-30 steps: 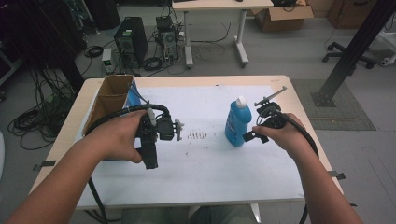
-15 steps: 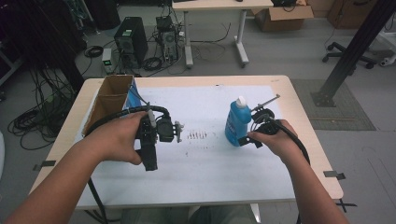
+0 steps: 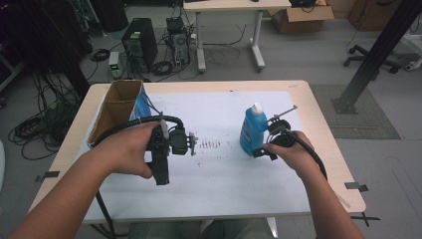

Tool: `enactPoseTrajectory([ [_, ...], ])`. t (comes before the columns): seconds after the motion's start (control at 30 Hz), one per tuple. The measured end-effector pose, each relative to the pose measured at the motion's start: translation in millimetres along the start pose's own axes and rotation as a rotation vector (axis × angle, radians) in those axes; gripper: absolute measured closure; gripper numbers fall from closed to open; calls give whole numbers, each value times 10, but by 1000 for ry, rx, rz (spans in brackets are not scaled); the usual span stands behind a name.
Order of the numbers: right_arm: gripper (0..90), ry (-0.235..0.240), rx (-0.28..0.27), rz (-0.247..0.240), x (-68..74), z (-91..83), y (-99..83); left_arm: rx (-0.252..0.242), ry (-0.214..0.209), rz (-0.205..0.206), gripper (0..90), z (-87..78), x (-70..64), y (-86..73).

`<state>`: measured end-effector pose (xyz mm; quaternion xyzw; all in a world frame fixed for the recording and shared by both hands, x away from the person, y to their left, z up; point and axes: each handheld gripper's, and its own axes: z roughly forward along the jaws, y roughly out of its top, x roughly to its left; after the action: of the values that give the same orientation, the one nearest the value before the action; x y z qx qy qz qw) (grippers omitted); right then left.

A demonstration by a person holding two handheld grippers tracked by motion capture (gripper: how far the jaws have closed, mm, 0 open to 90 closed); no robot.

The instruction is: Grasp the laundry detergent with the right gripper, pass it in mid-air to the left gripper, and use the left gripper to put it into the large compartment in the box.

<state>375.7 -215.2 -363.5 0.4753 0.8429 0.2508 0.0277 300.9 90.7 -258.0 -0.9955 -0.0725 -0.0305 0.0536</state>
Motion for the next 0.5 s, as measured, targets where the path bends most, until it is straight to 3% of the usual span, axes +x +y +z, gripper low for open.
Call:
enactPoseTrajectory([
  [0.5, 45, 2, -66, -16, -30, 126, -61, -14, -15, 56, 2, 28, -44, 52],
])
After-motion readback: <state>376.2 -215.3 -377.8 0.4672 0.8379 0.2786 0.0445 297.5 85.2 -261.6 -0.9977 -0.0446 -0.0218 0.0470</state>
